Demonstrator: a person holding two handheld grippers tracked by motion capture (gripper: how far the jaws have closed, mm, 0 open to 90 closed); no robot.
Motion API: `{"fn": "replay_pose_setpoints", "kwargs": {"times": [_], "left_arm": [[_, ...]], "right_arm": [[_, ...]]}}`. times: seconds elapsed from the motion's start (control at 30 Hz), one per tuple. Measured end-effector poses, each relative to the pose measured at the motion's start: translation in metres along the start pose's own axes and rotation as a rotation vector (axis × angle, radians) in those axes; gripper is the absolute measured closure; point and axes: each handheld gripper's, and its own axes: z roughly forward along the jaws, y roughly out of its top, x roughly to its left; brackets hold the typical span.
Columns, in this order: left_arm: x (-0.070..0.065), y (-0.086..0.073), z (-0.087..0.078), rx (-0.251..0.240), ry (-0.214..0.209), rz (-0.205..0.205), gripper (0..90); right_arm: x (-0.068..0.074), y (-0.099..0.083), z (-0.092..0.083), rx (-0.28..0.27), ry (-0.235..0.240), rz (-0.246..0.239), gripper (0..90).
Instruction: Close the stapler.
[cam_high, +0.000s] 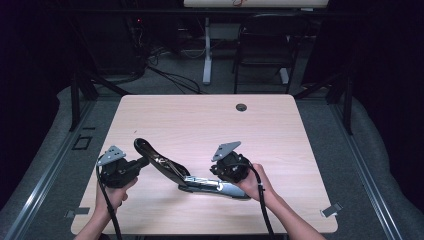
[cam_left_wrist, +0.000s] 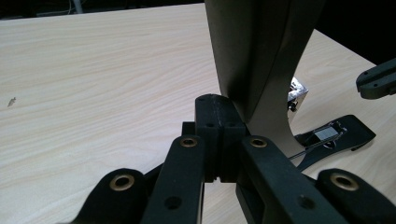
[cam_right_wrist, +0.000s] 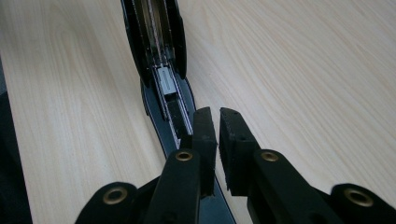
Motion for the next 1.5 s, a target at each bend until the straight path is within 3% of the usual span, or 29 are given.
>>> {"fn": "replay_pose_setpoints", "kwargs": {"times": [0.4, 0.93, 1.5], "left_arm": [[-0.007, 0.002, 0.004, -0.034, -0.033, 0.031, 90.0], [-0.025, 0.004, 0.018, -0.019, -0.071, 0.103, 89.9], [-0.03, 0.006, 0.027, 0.0, -0.091, 0.118, 89.2]], "right_arm": [[-0.001, 0.002, 0.0, -0.008, 0.007, 0.007, 85.5], [-0.001, 0.004, -0.001, -0.019, 0.0, 0.026, 85.2], [-0.005, 0.011, -0.013, -0.061, -0.002, 0.046, 85.1]]}}
